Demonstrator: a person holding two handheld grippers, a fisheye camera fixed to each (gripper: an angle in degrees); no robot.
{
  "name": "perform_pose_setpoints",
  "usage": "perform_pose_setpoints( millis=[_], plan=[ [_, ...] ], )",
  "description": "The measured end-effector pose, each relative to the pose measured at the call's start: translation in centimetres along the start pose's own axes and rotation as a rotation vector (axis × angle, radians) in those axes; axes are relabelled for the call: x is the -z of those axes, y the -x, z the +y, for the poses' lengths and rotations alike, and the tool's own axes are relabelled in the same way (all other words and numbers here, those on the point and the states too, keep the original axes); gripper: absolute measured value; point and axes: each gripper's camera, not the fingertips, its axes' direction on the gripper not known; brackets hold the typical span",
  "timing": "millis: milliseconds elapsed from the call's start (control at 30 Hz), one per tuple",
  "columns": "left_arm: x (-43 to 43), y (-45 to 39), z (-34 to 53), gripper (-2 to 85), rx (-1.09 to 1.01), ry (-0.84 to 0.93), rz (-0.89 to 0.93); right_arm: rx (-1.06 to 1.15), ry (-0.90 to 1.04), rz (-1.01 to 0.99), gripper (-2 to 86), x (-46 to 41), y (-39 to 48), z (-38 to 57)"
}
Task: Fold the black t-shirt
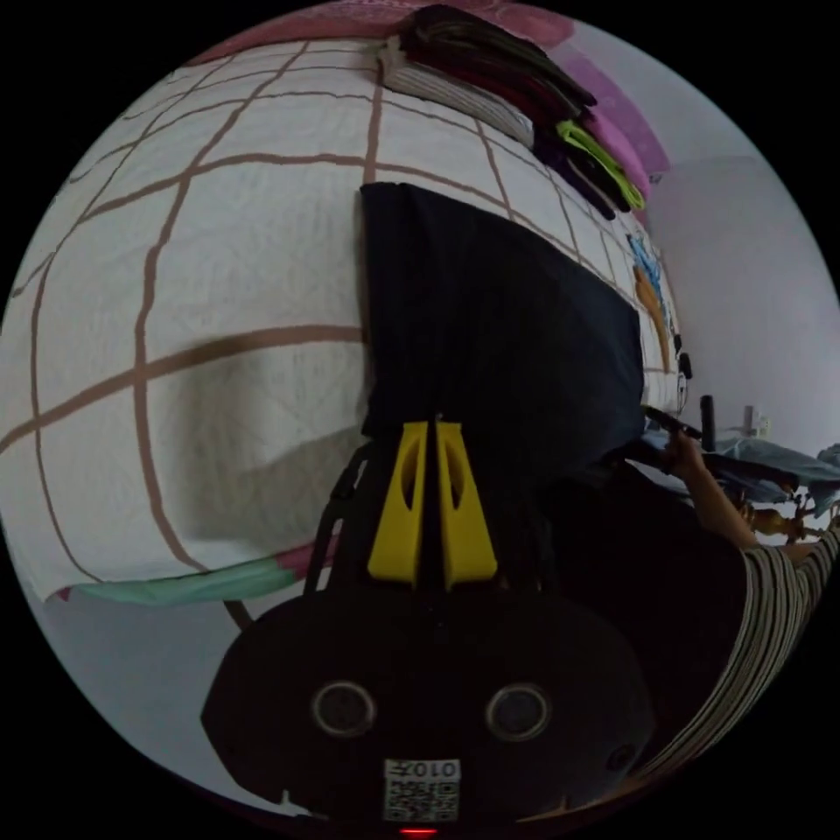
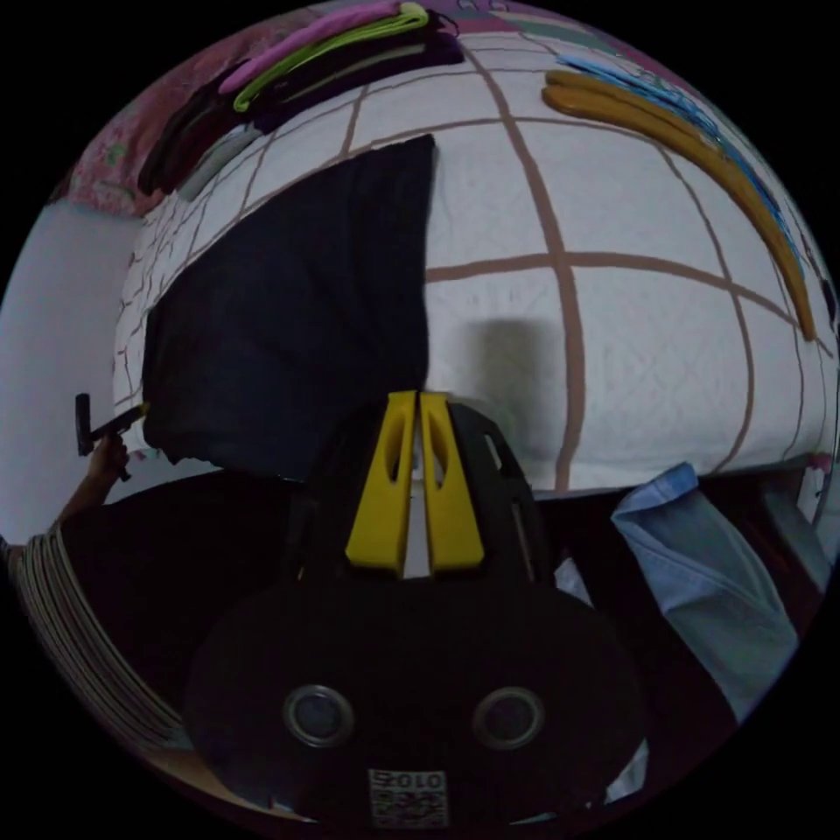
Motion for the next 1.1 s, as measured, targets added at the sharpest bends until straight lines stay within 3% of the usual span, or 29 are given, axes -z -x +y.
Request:
perform_pose_setpoints(
  millis=[133, 267, 367, 533, 600, 767, 867, 1100],
  plan=[
    [1.2, 0.6, 1.4, 3.7, 0.043, -0.055, 0.046, -0.029, -0.046, -0.024, 3.6, -0.6, 1.5, 2.0],
    [3.7, -1.4, 3.1, 4.3, -0.038, -0.164, -0.124, -0.021, -0.153, 0.127, 3.7, -0.3, 4.8, 4.5],
    [4.0, -3.3, 3.3, 4.3, -0.09, -0.205, -0.241, 0.069, -0.223, 0.088, 3.8, -1.5, 7.7, 5.6],
    [1.8, -3.3, 1.3, 3.9, -0.071, -0.159, -0.165, 0.02, -0.057, 0.01, 4.2, -7.1, 10.5, 5.7],
    [1.7, -3.1, -0.1, 3.7, -0.068, -0.137, -0.191, -0.026, -0.096, 0.053, 4.4, -7.2, 12.0, 6.6],
    [5.4, -2.1, -4.3, 4.2, -0.063, -0.314, -0.176, -0.029, -0.271, 0.288, 4.5, -6.5, 19.6, 11.1],
    [6.1, -0.1, -8.5, 4.5, -0.011, -0.319, -0.031, 0.04, -0.32, 0.265, 4.3, -7.9, 24.6, 13.0],
    [2.6, -0.6, -16.0, 3.0, -0.014, -0.17, -0.035, 0.21, -0.313, 0.243, 4.1, -12.0, 35.7, 16.1]
  ],
)
